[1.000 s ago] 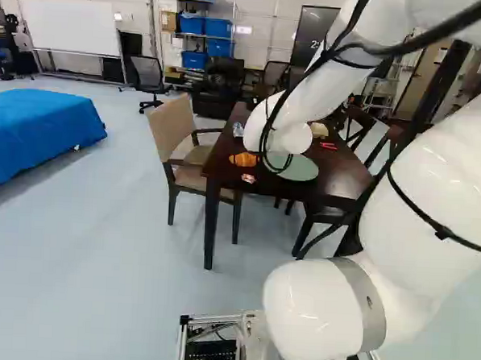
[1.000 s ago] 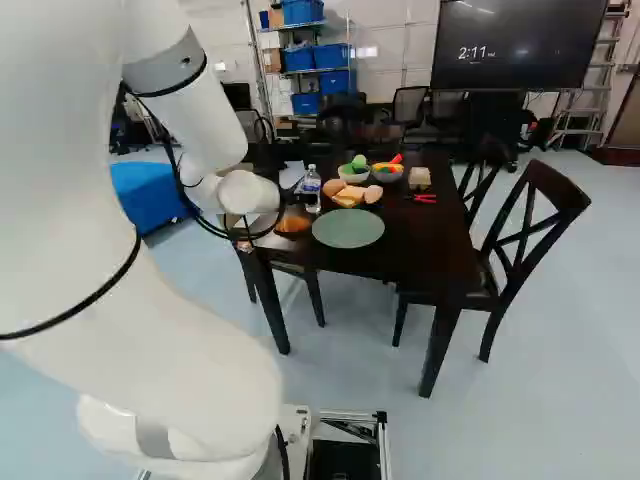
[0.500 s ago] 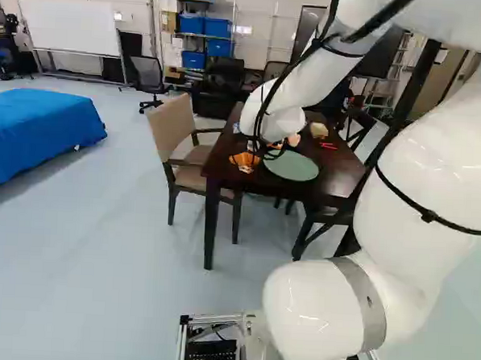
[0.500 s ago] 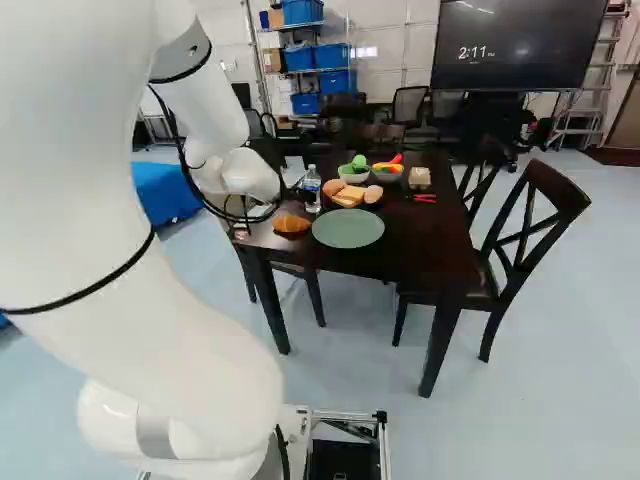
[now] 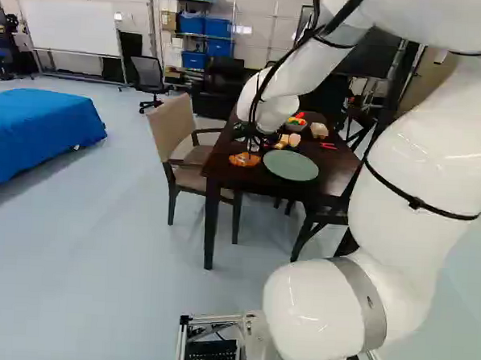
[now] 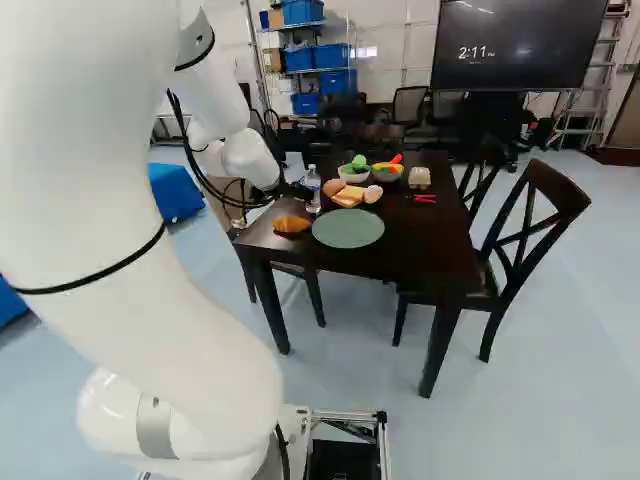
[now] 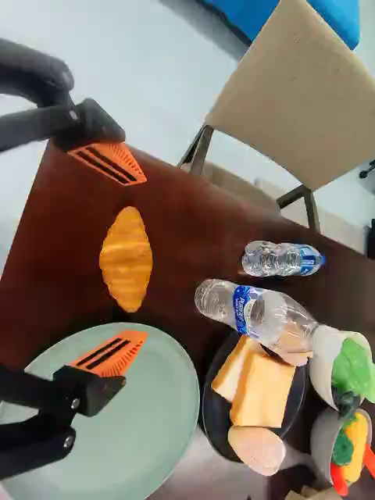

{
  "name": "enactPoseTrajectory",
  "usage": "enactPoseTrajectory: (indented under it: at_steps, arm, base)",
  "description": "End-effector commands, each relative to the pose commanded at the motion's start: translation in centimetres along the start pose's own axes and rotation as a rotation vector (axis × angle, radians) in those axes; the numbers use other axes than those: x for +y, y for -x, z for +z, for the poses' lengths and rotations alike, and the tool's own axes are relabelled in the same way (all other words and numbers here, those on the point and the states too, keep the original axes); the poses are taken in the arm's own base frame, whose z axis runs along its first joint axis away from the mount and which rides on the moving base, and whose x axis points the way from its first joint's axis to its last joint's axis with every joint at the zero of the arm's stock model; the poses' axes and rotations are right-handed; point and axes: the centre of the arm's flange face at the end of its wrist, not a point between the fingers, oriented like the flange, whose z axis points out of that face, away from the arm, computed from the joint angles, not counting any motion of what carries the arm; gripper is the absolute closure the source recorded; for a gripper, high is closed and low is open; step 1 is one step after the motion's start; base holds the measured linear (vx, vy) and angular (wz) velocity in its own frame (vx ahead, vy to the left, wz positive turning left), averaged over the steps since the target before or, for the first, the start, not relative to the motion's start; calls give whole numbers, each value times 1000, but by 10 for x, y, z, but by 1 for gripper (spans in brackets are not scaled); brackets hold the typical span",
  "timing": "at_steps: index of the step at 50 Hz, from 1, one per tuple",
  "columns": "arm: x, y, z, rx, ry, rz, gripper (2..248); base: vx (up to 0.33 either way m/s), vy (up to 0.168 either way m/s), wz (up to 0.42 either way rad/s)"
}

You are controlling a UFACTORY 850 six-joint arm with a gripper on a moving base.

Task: Move the croissant to the empty plate

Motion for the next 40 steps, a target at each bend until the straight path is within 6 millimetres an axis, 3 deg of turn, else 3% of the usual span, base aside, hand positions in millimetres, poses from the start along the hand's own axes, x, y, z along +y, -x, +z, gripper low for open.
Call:
enactPoseTrajectory:
  at_steps: [40]
  arm:
    - [-4,-54,8,-171,-13,62,3]
  base:
    - [0,0,0]
